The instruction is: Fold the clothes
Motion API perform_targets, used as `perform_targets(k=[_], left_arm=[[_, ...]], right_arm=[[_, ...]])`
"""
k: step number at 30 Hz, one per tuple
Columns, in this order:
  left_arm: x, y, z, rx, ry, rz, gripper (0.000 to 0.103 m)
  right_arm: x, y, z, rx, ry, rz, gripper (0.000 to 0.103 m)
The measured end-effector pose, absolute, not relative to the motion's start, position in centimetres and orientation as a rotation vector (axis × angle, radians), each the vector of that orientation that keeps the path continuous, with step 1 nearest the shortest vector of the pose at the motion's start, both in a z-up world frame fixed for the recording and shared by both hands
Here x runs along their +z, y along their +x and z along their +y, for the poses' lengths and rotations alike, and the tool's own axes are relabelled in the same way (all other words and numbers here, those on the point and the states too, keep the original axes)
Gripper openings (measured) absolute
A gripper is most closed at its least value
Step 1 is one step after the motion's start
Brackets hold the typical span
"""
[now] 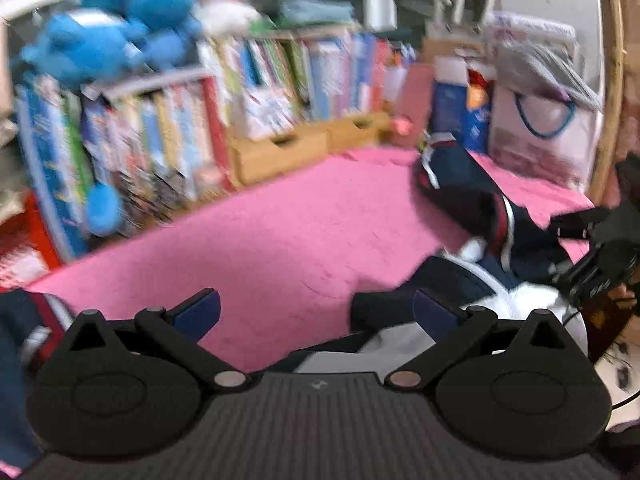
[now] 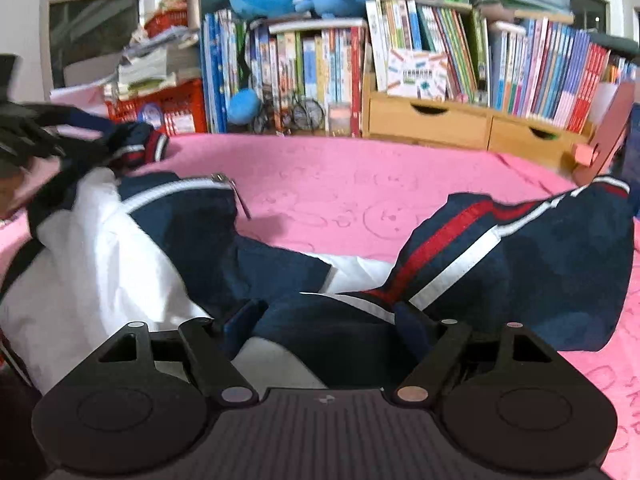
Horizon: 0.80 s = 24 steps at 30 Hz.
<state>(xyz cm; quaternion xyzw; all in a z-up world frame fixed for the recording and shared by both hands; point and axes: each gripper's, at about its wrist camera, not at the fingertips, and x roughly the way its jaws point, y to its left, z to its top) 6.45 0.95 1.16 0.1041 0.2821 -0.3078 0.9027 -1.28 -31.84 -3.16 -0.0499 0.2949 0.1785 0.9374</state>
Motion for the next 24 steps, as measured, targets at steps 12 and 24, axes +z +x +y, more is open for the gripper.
perform_targets(k=[12,24], left_arm=[[-3.9,5.1,-1.3,-0.667,0.332,0.775,0.103],[0.0,3.8,1.3,-0.545,0.449,0.644,0.103]], right_arm=[[0.6,2.0,-28.2,0.519,-0.323,0.55,0.088],[-1.2,-4.6,-35.5,0.396,-0.128,0.704,0.092]])
